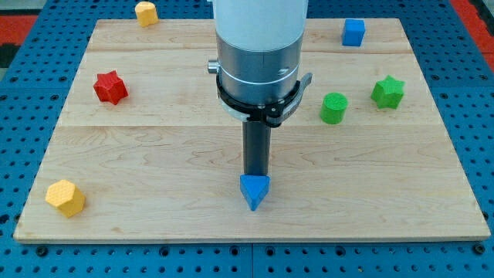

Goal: Move the green circle parallel to the blue triangle

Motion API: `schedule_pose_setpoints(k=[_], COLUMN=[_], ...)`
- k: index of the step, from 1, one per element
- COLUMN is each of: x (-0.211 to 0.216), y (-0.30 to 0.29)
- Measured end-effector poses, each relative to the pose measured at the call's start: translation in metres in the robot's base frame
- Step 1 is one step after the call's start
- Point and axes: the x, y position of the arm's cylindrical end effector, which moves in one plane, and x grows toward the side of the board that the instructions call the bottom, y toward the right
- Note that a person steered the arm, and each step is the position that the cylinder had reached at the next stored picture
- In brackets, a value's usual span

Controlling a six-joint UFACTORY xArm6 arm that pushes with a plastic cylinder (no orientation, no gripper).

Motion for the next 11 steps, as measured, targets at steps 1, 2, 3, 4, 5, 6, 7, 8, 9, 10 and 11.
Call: schedule_pose_setpoints(k=[1,2,3,4,5,6,7,8,9,10,11], x=[0.005,0.007,-0.015,-0.057,-0.104,-0.133,-0.151,-0.172,-0.188,-0.194,-0.194], y=[0.0,-0.004,-0.032,-0.038,-0.022,-0.022,-0.026,-0.026,-0.026,-0.021,0.002])
